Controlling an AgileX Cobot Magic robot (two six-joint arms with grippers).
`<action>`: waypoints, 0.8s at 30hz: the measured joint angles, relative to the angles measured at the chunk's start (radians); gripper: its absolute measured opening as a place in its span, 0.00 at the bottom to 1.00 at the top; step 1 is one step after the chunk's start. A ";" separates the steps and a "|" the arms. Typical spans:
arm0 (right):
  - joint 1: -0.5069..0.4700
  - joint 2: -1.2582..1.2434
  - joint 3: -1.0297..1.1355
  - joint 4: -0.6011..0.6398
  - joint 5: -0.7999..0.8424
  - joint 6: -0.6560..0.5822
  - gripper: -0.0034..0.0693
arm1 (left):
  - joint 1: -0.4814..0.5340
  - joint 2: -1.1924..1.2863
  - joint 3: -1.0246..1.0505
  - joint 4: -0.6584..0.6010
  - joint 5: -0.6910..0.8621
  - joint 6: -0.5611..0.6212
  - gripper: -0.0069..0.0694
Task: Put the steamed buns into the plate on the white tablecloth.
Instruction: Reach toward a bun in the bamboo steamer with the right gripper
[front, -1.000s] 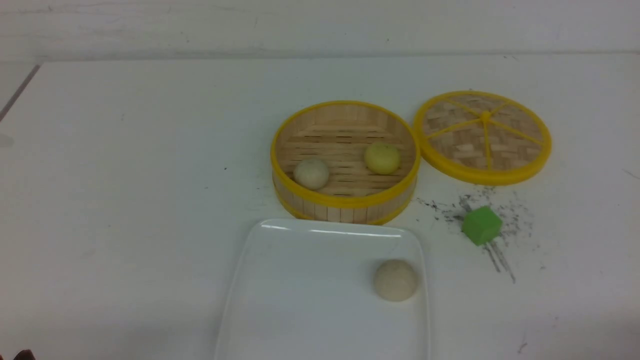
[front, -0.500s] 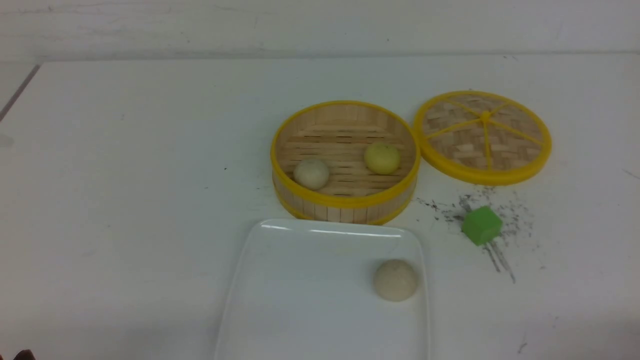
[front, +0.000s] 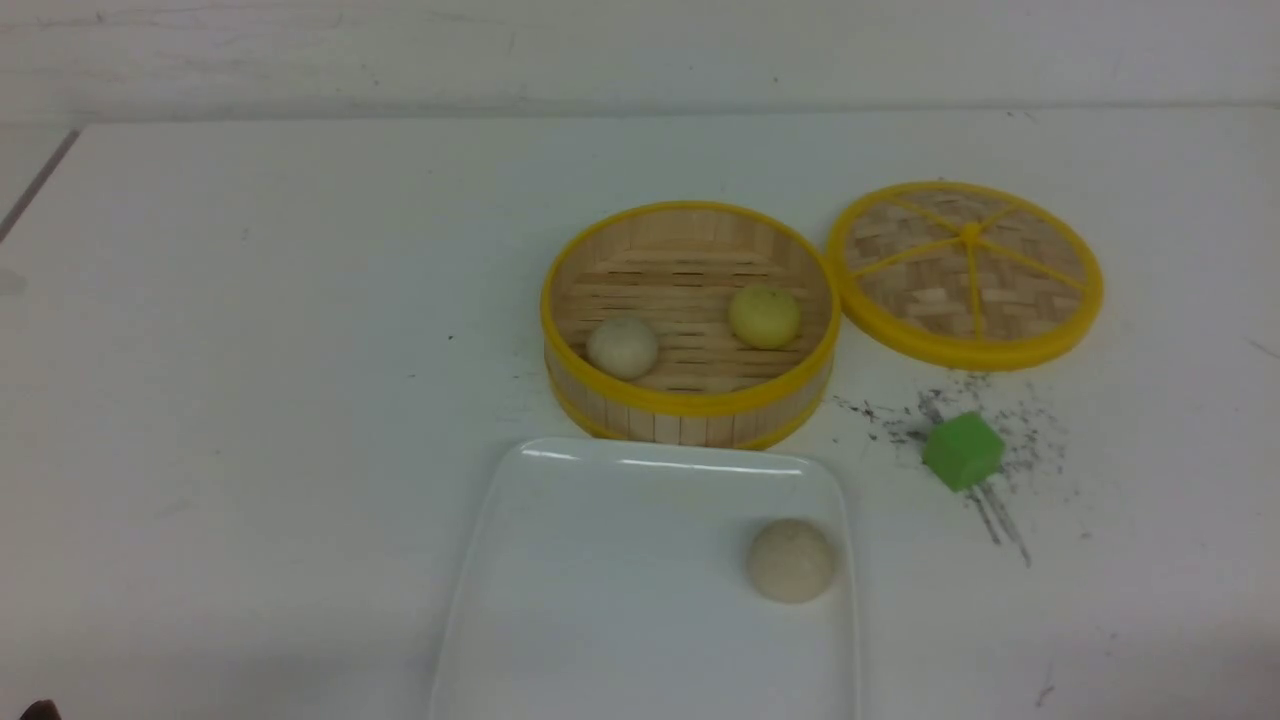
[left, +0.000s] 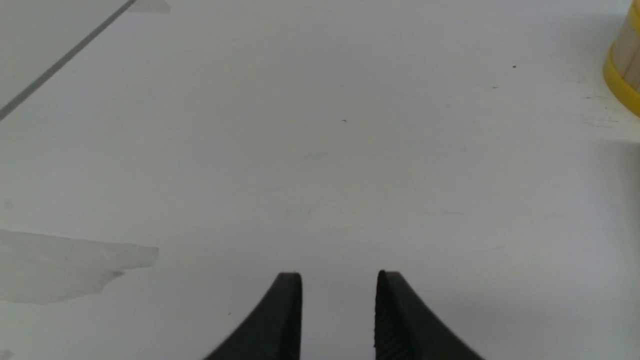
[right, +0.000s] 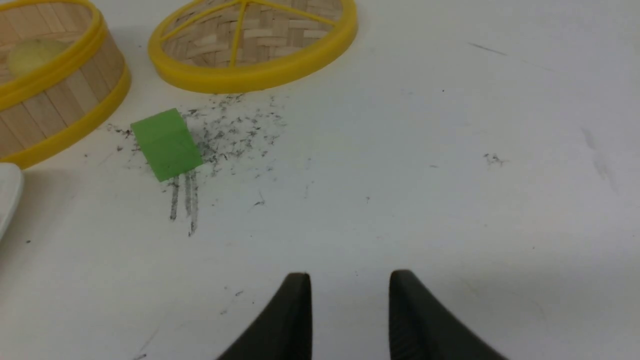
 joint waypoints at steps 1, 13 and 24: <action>0.000 0.000 0.000 0.006 0.000 0.005 0.38 | 0.000 0.000 0.000 -0.034 -0.004 -0.032 0.41; 0.000 0.000 0.006 0.378 -0.037 0.248 0.38 | 0.000 0.000 0.002 -0.633 -0.072 -0.563 0.41; 0.000 0.000 -0.032 0.477 -0.099 0.223 0.27 | 0.000 0.000 -0.078 -0.659 -0.074 -0.511 0.32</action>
